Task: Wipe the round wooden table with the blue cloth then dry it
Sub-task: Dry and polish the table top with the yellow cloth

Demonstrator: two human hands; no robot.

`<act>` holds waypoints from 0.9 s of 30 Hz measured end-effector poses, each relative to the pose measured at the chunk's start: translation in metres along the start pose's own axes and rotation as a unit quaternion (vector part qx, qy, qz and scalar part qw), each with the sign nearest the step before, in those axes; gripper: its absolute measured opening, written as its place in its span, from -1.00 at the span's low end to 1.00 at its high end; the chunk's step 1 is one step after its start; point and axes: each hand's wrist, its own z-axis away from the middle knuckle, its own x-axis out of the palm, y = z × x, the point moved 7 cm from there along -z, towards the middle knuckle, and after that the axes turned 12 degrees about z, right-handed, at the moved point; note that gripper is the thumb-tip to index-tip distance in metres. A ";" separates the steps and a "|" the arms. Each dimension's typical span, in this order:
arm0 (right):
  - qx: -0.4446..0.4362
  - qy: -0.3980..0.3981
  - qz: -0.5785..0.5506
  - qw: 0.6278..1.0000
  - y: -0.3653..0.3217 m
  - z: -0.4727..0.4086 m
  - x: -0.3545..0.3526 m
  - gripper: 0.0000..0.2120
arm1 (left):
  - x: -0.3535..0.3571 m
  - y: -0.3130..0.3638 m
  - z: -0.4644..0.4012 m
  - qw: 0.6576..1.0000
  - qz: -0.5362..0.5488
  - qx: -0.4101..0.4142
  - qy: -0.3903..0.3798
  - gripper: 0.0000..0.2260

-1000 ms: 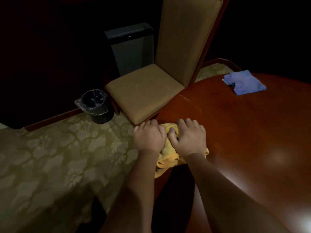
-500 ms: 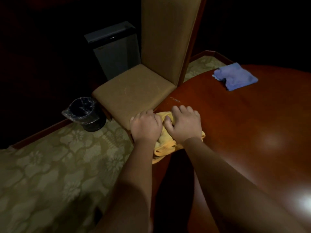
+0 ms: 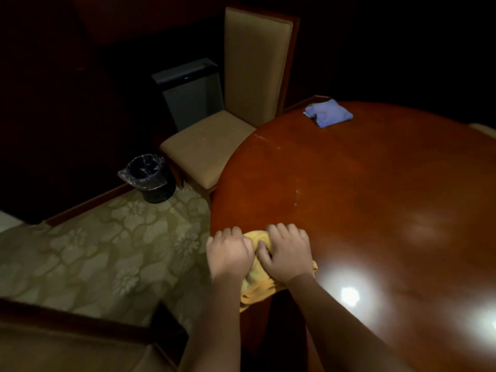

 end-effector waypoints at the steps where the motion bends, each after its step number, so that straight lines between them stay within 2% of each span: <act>1: -0.002 -0.001 0.001 1.000 0.004 0.016 -0.005 -0.73 | -0.003 0.007 0.015 1.000 -0.004 -0.002 -0.006 -0.71; 7: -0.004 0.009 0.003 1.000 0.033 0.095 -0.032 -0.70 | -0.008 0.051 0.090 0.999 -0.008 0.008 -0.046 -0.71; 12: 0.017 -0.001 0.000 1.000 0.052 0.119 -0.038 -0.70 | -0.007 0.072 0.106 0.999 -0.007 0.025 -0.043 -0.73; 20: 0.038 -0.018 -0.001 0.999 0.063 0.091 -0.022 -0.72 | 0.007 0.073 0.078 0.999 0.015 0.040 -0.004 -0.73; 23: 0.014 -0.005 0.003 1.000 0.069 0.063 -0.016 -0.71 | 0.015 0.072 0.057 1.000 0.026 0.014 0.004 -0.72; 27: -0.001 -0.009 0.014 1.000 0.077 0.020 -0.003 -0.70 | 0.024 0.075 0.016 0.999 0.017 0.024 0.015 -0.71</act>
